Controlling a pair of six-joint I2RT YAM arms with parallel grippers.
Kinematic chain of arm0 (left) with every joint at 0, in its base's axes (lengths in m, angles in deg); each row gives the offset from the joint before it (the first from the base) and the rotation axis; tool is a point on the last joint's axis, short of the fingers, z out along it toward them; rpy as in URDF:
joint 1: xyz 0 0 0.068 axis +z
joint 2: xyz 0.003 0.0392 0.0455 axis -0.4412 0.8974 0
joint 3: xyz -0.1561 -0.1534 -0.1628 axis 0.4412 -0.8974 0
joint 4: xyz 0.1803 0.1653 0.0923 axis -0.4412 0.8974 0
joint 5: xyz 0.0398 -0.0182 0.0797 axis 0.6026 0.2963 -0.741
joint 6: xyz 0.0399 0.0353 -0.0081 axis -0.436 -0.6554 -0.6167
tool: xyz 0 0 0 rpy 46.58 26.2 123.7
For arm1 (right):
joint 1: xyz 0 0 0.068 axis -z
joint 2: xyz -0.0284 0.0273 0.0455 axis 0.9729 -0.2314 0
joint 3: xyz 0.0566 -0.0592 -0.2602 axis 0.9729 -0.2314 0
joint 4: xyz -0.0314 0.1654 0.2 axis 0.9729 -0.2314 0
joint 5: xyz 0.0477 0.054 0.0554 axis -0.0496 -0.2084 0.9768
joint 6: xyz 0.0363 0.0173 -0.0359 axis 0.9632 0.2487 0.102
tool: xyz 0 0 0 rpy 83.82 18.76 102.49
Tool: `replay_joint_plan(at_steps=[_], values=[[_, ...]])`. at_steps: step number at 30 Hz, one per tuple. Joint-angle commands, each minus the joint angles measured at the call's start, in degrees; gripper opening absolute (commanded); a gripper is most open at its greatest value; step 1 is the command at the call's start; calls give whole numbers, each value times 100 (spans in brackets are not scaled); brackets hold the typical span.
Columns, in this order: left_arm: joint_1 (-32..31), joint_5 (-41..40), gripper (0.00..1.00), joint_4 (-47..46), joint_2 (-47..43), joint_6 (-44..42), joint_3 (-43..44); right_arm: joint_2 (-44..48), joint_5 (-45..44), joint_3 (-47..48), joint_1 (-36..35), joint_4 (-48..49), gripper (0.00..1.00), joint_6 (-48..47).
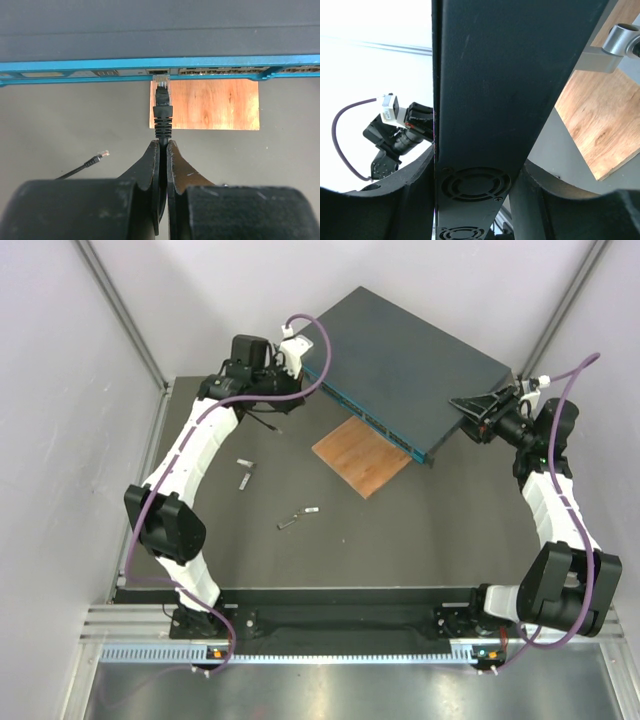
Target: Insert the plug into the switch port
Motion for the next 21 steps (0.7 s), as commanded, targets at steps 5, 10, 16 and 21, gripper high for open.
replay_joint_plan(at_steps=[5,10,16,21], values=[[4,-18,0,-49,-93,66,415,52,-152,117,-201,333,0,-924],[4,-18,0,56,83,83,573,70,-126,100,-192,342,0,-907],[4,44,0,101,75,75,433,52,-99,73,-192,386,0,-846],[4,44,0,22,92,83,318,17,-55,38,-192,500,0,-723]])
